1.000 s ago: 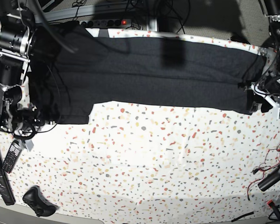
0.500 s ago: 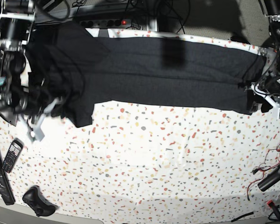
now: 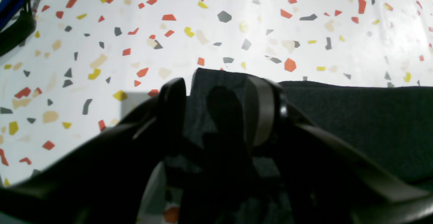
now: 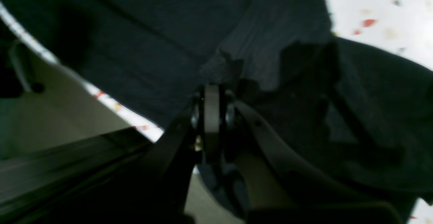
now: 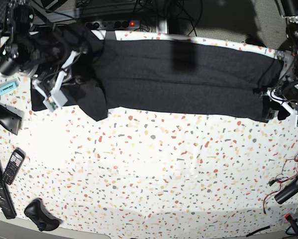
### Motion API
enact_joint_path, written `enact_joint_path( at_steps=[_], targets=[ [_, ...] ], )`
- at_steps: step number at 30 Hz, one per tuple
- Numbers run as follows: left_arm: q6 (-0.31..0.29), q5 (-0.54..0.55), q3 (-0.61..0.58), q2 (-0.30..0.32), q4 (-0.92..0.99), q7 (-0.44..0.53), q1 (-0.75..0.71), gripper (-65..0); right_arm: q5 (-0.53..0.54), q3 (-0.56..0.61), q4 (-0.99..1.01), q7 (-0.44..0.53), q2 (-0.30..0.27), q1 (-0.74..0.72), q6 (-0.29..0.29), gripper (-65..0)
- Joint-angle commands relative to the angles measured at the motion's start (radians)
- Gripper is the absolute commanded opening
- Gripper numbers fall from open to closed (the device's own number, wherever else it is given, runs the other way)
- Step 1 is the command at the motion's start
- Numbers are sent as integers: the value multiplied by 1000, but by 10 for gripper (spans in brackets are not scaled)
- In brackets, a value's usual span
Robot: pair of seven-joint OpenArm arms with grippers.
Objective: Fold the T-shirt properly
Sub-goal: 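Fold the sleeve end near the right gripper inward over the shirt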
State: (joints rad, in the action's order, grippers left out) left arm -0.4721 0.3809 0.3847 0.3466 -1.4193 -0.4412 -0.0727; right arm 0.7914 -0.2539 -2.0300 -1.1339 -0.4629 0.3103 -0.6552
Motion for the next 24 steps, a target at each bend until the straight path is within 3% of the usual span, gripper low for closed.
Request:
enact_joint_path(
  at_steps=[1,14,22,24],
  targets=[
    [0,13,6,17,-20,30,8,-384,31,-6,-33,19,-10,16,-3,-650],
    [0,13,6,17,-20,23,6,-384,80,-6,-104,20,90,156,-34,-650],
    [0,13,6,17,-20,22,6,-384,77,-6,-104,18,103,156,-34,-650],
    [0,13,6,17,-20,23,6,-384,69,-6,-104,18,103,156,-34,-589]
  ],
)
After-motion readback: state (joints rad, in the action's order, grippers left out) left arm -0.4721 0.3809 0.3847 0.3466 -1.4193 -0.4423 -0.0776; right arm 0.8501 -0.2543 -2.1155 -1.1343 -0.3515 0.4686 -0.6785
